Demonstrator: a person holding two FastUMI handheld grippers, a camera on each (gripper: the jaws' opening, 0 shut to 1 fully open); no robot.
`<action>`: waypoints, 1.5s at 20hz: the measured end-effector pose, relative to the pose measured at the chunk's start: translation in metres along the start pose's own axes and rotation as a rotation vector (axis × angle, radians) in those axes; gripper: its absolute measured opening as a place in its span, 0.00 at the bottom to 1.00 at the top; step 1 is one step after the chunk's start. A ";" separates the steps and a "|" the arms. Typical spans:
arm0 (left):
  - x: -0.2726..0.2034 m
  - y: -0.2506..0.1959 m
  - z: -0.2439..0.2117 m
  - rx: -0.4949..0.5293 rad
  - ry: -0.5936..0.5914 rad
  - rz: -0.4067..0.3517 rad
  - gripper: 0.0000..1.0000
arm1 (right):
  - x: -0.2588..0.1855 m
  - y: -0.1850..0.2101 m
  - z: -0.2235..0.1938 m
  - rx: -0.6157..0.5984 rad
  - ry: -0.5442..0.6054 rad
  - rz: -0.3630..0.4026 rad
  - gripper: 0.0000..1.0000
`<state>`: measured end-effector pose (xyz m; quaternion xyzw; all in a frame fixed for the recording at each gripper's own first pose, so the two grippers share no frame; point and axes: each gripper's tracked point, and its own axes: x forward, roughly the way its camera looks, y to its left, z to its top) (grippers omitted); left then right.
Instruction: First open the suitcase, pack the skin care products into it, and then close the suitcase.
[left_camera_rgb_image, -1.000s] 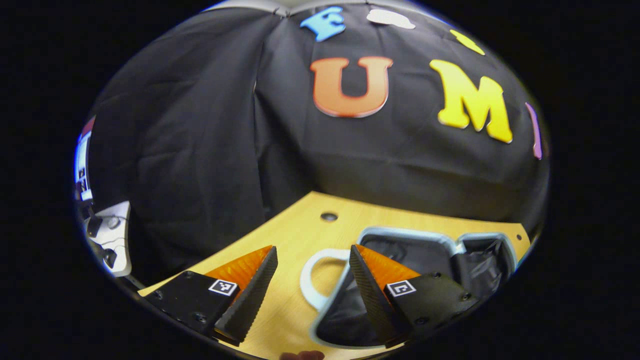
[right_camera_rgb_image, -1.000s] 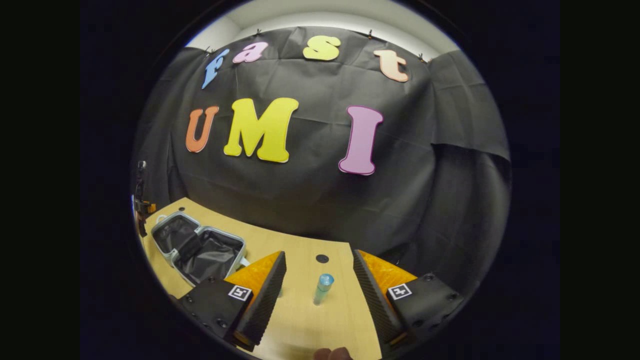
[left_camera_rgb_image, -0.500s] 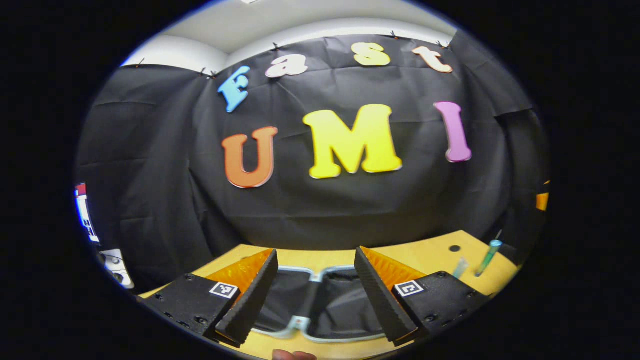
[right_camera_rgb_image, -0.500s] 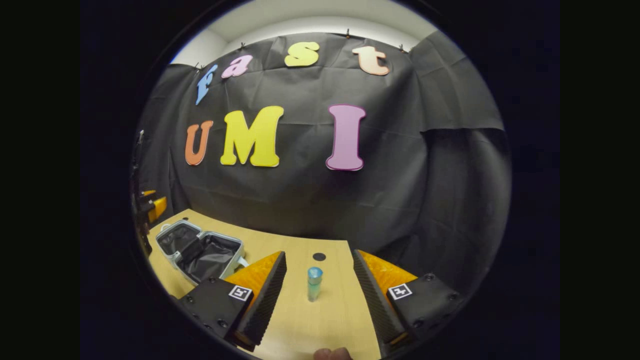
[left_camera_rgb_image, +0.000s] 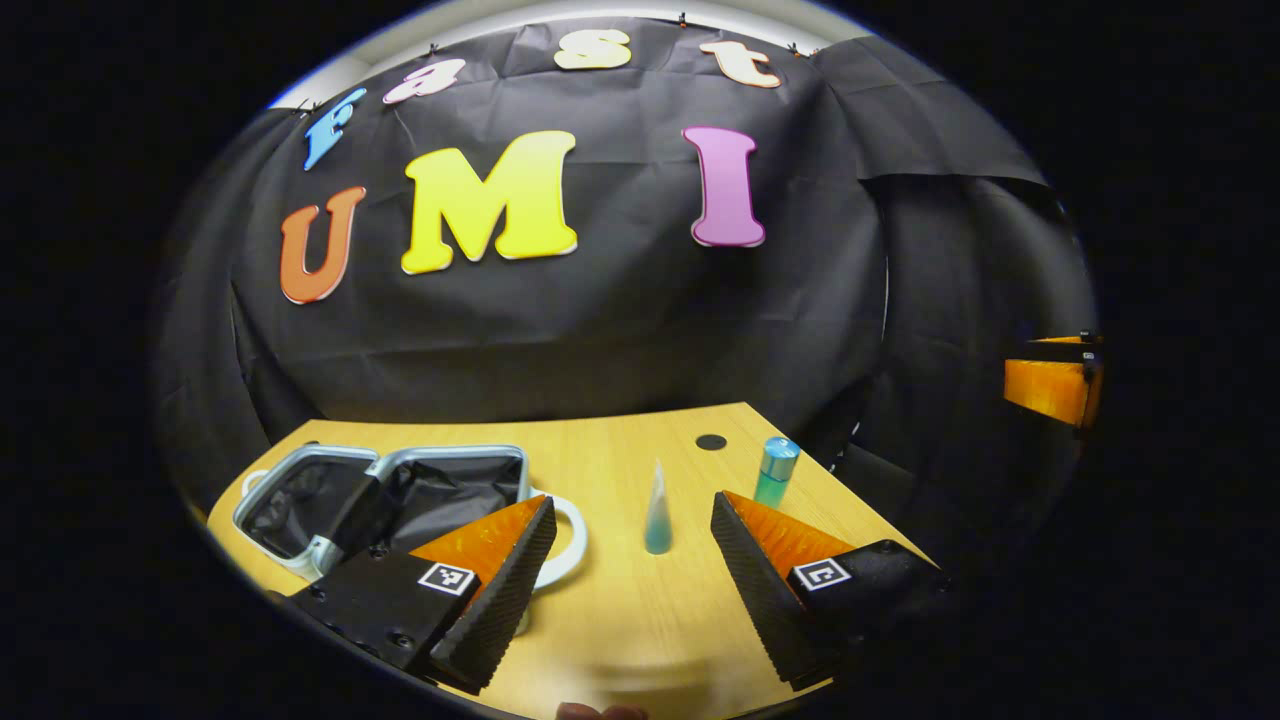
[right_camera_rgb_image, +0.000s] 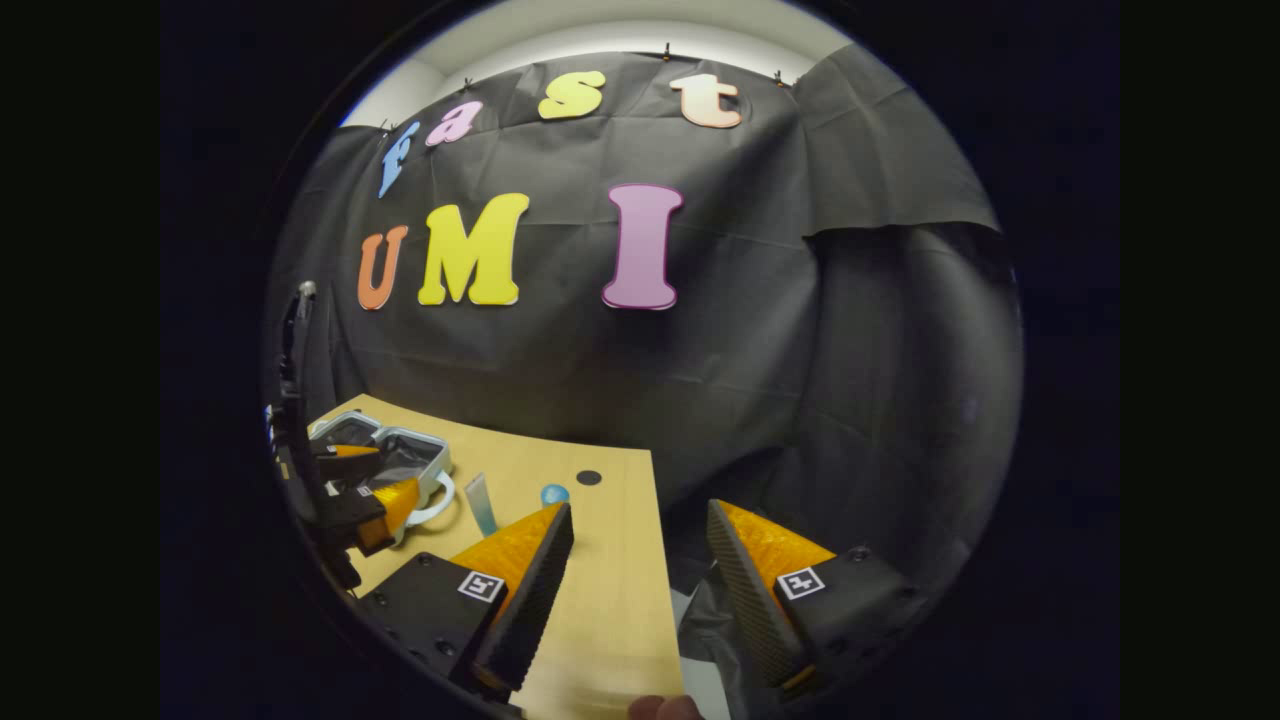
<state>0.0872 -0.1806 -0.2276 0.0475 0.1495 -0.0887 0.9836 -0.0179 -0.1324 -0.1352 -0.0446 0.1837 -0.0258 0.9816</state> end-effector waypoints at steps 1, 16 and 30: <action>0.011 -0.005 -0.008 -0.006 0.015 0.000 0.99 | -0.001 -0.005 -0.006 -0.001 0.011 -0.005 0.80; 0.137 -0.001 -0.098 -0.016 0.219 0.045 0.93 | 0.011 -0.042 -0.056 0.029 0.152 -0.069 0.80; 0.154 -0.011 -0.102 -0.069 0.297 0.006 0.40 | 0.020 -0.025 -0.061 0.003 0.169 -0.033 0.80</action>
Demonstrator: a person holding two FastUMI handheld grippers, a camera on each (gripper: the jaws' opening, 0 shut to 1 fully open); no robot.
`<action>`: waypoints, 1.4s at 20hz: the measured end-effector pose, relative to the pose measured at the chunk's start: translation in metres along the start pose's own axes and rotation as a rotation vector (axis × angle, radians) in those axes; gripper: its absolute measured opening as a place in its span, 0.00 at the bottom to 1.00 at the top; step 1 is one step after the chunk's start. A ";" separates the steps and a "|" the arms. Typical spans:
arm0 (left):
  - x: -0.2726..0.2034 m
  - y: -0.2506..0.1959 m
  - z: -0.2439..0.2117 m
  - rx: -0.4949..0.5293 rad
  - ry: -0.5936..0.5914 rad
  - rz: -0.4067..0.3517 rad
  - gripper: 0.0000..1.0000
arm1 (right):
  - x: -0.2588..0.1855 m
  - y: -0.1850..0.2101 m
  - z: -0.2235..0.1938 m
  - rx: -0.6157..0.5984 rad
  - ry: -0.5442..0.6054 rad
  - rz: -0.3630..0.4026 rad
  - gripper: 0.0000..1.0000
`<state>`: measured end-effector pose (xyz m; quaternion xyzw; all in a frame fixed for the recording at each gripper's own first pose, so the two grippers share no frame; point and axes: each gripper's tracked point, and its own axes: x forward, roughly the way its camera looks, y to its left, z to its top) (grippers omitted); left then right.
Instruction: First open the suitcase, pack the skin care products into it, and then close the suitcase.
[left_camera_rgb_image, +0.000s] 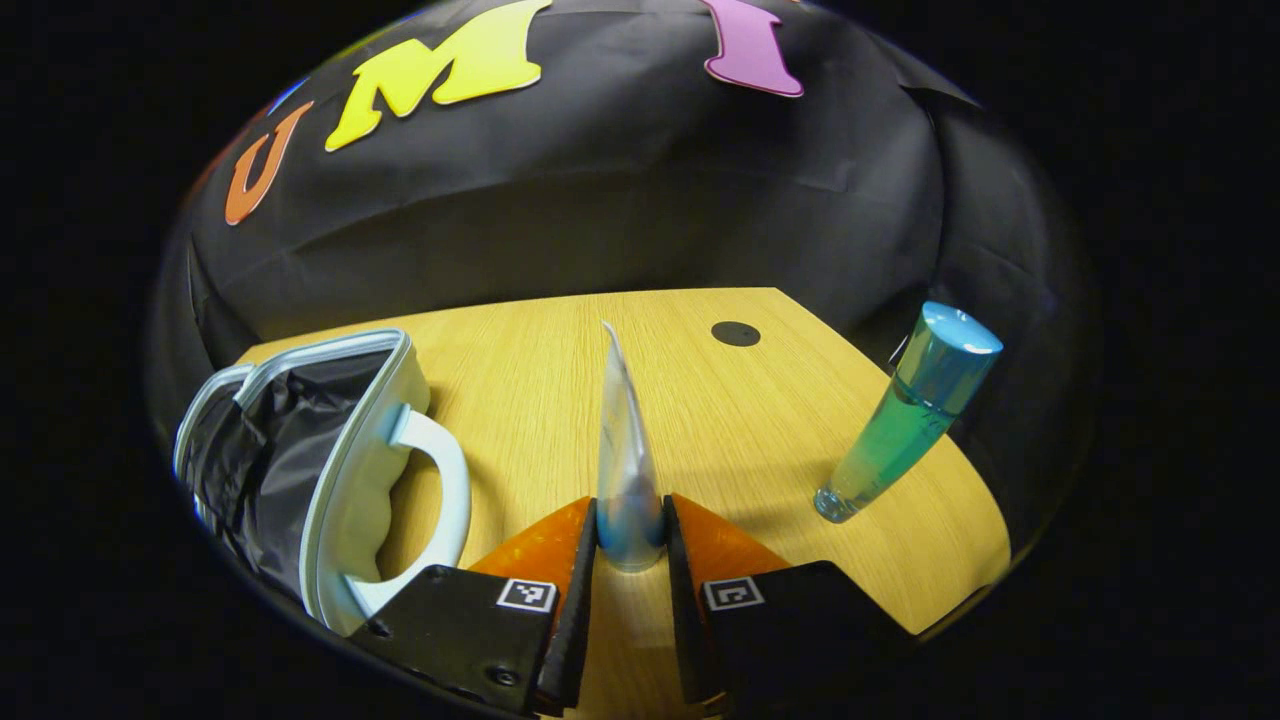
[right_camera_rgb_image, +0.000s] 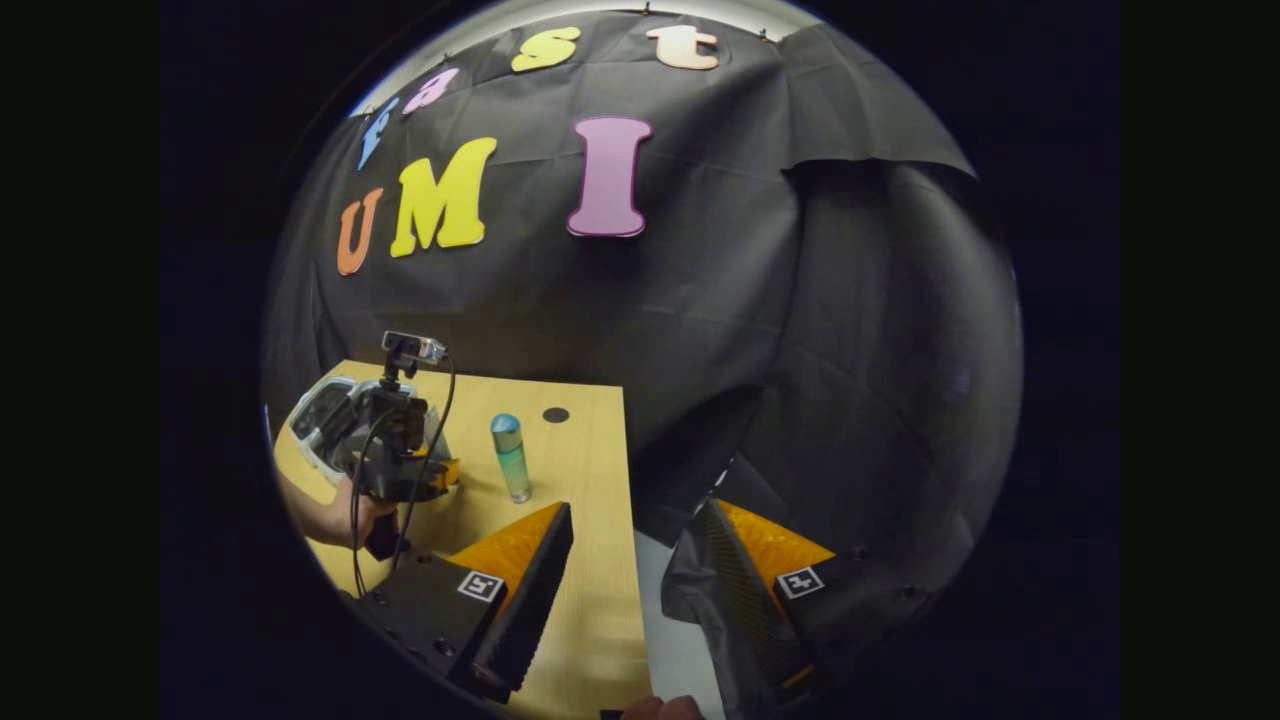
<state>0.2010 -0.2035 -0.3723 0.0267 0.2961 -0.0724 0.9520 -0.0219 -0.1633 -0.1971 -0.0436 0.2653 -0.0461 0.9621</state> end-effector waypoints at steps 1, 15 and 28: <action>-0.009 -0.001 0.005 -0.017 -0.003 -0.011 0.39 | 0.003 0.003 -0.003 -0.004 0.001 0.014 0.80; -0.188 0.051 0.039 -0.188 -0.032 -0.020 0.31 | 0.139 0.130 -0.053 0.106 0.114 0.250 0.80; -0.262 0.192 0.045 -0.226 -0.075 0.264 0.31 | 0.228 0.183 -0.069 0.109 0.196 0.259 0.66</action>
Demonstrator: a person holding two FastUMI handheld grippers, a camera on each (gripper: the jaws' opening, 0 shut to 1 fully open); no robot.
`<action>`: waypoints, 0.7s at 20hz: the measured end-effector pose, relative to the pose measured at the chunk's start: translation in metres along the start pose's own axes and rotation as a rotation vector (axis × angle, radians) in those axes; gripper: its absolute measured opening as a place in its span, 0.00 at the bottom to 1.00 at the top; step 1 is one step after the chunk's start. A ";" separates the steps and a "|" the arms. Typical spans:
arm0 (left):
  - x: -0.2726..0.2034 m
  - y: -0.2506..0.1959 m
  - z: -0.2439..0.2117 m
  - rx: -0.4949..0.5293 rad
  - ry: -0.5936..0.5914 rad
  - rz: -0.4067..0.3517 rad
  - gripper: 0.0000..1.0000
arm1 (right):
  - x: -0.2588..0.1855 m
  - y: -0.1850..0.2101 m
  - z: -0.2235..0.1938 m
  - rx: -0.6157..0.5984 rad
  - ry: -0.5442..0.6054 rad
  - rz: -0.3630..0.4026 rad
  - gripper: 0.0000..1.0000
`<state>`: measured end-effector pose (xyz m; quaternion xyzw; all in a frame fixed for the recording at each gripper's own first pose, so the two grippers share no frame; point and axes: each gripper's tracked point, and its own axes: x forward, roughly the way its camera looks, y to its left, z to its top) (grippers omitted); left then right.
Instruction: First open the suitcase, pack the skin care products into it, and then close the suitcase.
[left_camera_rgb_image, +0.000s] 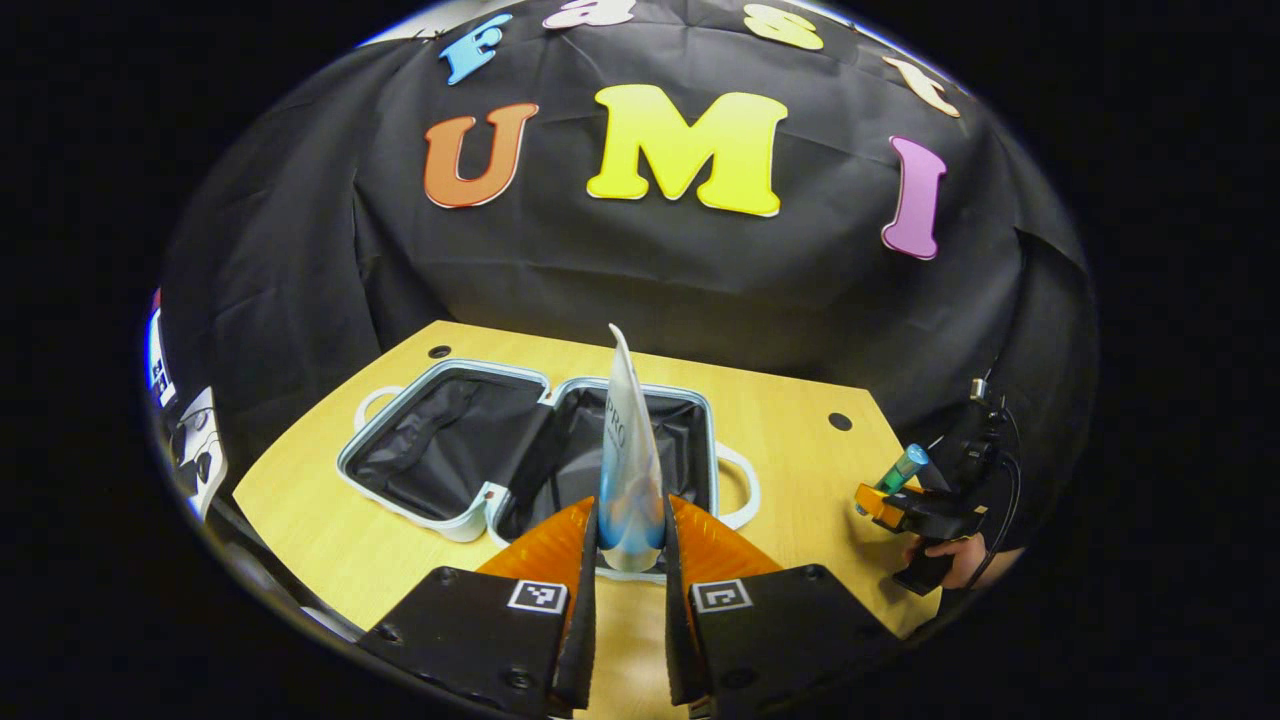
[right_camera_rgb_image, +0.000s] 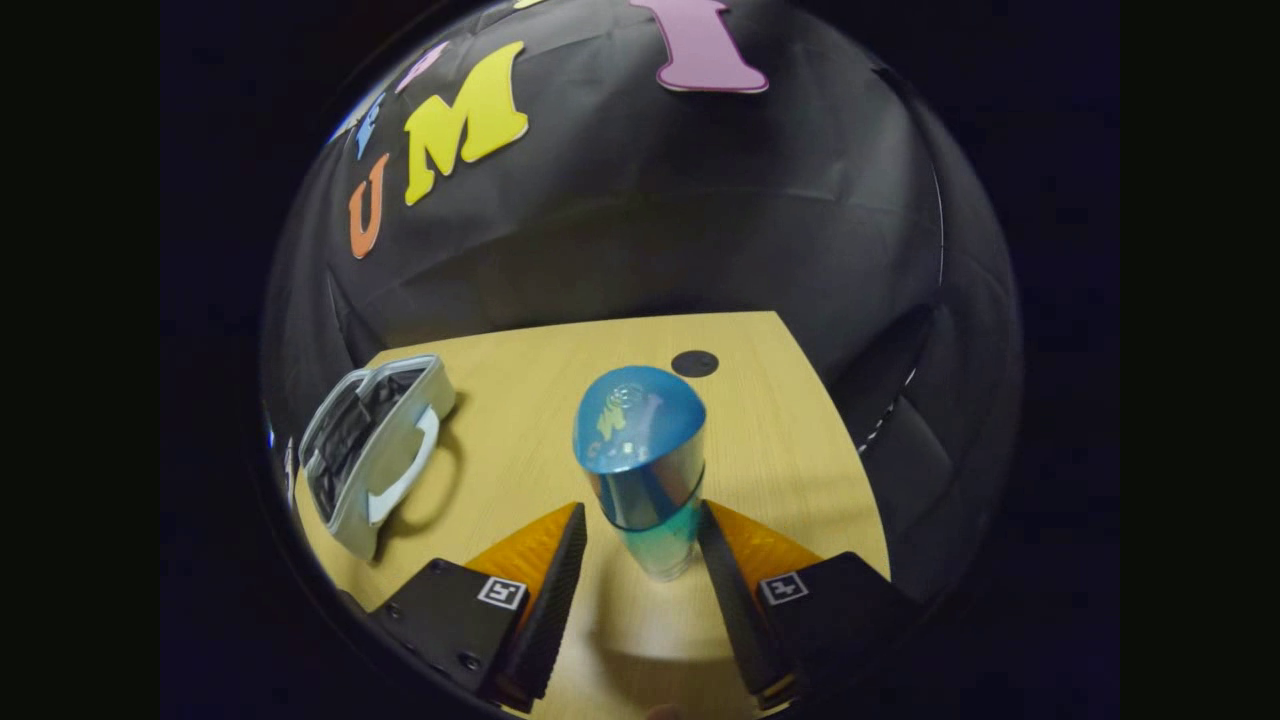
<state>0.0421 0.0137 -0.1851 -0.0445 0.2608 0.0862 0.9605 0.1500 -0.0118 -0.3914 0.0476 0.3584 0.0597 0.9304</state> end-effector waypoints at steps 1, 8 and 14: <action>-0.001 0.006 0.000 -0.003 0.005 0.006 0.31 | 0.000 -0.003 0.003 0.001 0.001 -0.009 0.60; 0.018 0.020 0.014 0.000 0.049 -0.073 0.31 | -0.005 -0.006 0.013 0.037 0.031 -0.012 0.33; 0.073 0.022 0.009 -0.028 0.261 -0.288 0.31 | -0.089 0.022 0.036 0.158 0.066 0.146 0.33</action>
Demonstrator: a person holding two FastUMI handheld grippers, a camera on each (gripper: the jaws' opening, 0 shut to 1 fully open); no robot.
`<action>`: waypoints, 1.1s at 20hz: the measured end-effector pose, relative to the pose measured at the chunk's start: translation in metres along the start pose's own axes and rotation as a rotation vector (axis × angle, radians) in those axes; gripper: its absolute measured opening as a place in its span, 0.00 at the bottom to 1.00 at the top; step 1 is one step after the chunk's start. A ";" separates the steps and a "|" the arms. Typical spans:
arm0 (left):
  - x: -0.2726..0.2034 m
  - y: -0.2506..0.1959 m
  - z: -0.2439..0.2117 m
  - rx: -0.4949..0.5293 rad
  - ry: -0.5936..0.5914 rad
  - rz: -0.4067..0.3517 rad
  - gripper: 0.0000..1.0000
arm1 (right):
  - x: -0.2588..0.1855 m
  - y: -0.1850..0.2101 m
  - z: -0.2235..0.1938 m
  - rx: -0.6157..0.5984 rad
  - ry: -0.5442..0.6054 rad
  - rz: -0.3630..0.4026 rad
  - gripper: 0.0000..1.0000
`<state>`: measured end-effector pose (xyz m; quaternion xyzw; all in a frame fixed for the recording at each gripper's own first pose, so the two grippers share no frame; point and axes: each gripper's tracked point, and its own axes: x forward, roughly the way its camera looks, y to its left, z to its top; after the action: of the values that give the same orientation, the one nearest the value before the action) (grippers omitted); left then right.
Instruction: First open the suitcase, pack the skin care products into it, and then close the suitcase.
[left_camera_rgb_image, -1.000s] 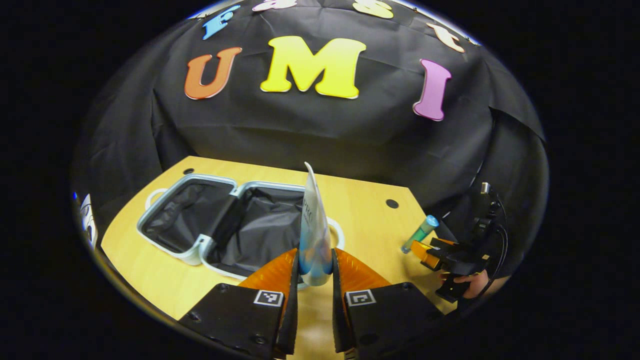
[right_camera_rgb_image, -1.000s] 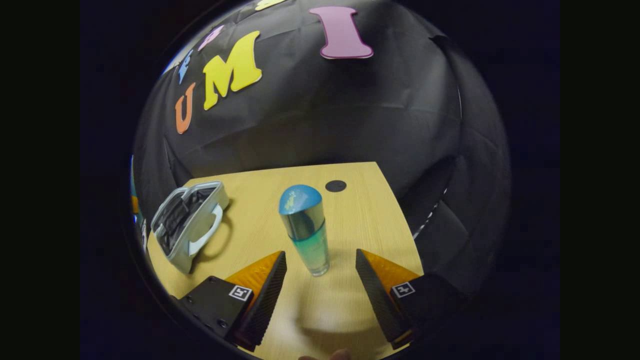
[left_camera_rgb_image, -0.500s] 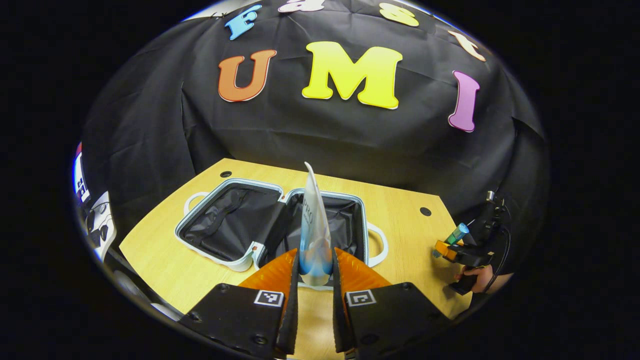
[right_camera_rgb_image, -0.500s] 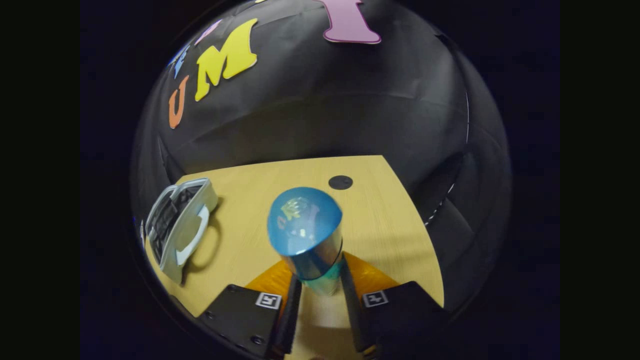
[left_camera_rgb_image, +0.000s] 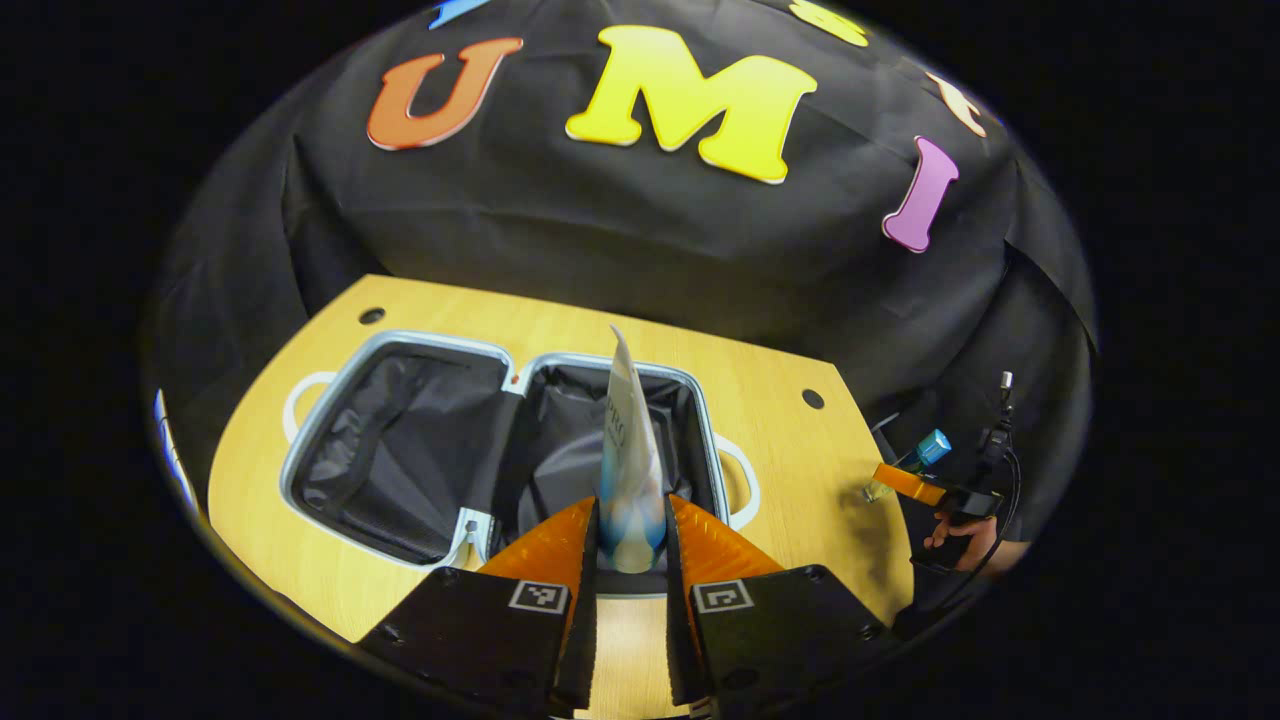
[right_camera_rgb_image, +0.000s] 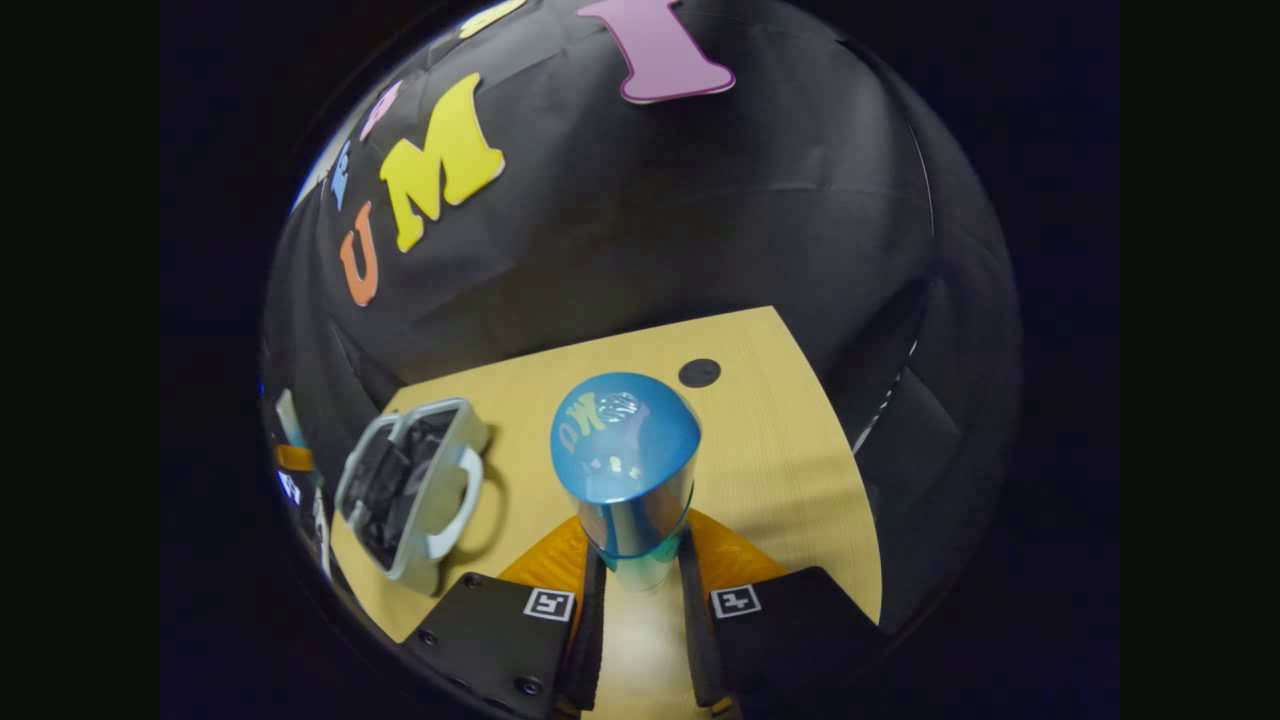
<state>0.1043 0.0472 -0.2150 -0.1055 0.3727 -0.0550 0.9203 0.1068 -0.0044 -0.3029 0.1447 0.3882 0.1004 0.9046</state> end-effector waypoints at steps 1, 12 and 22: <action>0.010 0.007 -0.001 -0.004 0.040 -0.021 0.31 | -0.019 0.009 -0.002 0.019 0.023 0.043 0.31; 0.116 0.057 -0.065 -0.093 0.662 -0.101 0.31 | -0.158 0.006 -0.056 0.152 0.122 0.056 0.35; 0.144 0.058 -0.093 -0.018 0.930 -0.064 0.31 | -0.196 0.006 -0.068 0.169 0.100 0.012 0.33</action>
<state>0.1442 0.0631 -0.3905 -0.0890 0.7427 -0.1219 0.6524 -0.0764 -0.0443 -0.2135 0.2177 0.4391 0.0799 0.8680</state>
